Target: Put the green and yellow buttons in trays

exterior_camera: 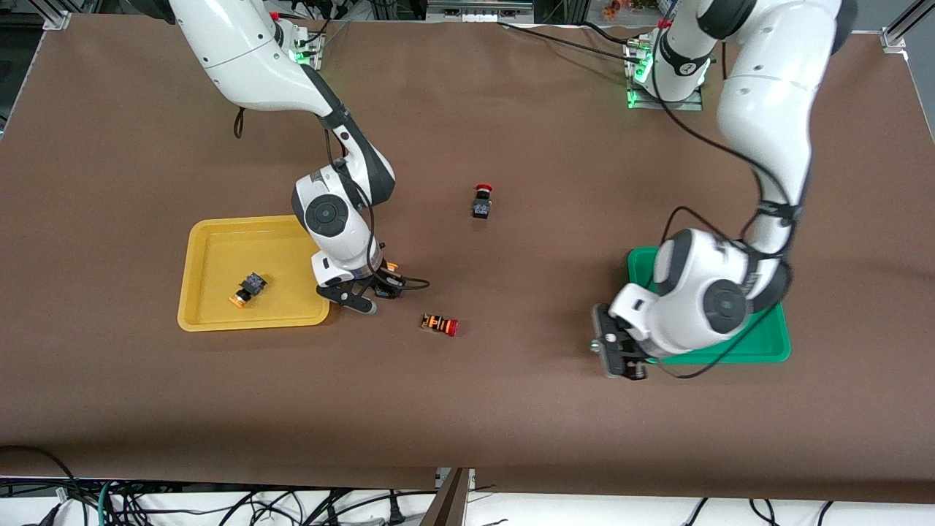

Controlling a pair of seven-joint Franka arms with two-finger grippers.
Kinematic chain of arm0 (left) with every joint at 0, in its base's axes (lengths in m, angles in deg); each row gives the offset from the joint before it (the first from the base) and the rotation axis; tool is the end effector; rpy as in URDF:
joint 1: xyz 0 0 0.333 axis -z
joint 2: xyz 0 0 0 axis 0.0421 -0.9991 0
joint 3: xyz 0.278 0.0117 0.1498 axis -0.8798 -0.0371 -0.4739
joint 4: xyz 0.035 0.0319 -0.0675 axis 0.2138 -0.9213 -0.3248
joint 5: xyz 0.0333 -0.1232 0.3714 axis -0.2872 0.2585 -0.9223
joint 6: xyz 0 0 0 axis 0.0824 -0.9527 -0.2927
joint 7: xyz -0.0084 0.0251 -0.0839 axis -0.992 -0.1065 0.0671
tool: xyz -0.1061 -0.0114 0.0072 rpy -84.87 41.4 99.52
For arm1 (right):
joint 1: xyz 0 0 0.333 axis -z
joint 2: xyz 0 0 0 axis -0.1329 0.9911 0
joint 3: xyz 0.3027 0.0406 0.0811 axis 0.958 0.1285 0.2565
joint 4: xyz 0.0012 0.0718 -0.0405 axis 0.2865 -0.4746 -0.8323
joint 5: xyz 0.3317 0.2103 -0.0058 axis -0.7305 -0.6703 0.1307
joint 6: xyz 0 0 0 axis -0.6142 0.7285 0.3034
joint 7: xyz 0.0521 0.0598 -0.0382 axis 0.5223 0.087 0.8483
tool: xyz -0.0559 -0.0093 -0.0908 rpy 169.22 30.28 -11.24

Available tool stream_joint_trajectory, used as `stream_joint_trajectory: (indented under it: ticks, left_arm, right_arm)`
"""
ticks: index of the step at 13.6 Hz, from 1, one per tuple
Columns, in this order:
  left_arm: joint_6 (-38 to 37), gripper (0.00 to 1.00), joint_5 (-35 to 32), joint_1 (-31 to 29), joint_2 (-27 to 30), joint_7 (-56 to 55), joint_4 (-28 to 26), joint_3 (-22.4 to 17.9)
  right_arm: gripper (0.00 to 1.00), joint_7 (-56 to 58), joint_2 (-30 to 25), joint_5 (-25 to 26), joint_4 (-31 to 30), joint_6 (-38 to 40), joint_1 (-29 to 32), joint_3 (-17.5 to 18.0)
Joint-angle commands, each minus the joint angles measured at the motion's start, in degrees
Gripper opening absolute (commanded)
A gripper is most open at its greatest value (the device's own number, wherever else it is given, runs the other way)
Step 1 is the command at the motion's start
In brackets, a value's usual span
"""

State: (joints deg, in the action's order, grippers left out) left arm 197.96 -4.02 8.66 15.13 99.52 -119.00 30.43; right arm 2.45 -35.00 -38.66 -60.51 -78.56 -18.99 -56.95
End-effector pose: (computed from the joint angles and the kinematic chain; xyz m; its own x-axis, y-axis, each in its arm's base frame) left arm 0.7336 -0.1697 0.2795 0.2017 -0.9656 0.1643 -0.9793 -0.1960 0.0500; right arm 0.5866 0.3241 0.1762 0.9278 -0.3669 0.0673 -0.3581 -0.9266 -0.1148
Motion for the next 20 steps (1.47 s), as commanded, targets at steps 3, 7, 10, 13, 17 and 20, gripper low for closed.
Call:
stream_joint_trajectory:
  ticks: [3, 7, 10, 13, 17, 20]
  left_arm:
    - [-14.89, 0.03, 1.6, -12.02, 3.77, 0.37, -1.71, 0.27]
    - [-16.23, 0.04, 1.34, -19.15, 2.46, 4.05, -4.87, 0.45]
    - [-6.69, 0.04, -5.23, -18.46, 2.28, 4.5, -10.91, 0.53]
    - [-3.05, 0.19, -6.4, -18.38, 2.1, 4.59, -12.52, 0.54]
    - [-3.39, 1.0, -6.84, -18.38, 3.41, 4.59, -12.26, 0.62]
    - [-6.89, 1.0, -6.4, -18.29, 8.94, 0.93, -11.56, 2.11]
  right_arm:
    - [0.0, 5.08, -4.43, 0.98, 0.45, 5.7, -0.61, -3.44]
    - [0.0, 16.43, -8.75, 1.07, 1.95, 16.89, -0.44, -9.24]
    - [0.0, 20.91, -9.19, 0.9, 0.12, 19.89, -0.35, -12.49]
    - [0.0, 22.24, -9.2, 0.72, -6.11, 13.69, 0.18, -13.38]
    - [0.08, 22.51, -8.93, 0.63, -11.05, 7.5, 1.05, -13.38]
    - [0.95, 22.6, -9.46, 0.63, -10.97, 7.85, 2.29, -13.56]
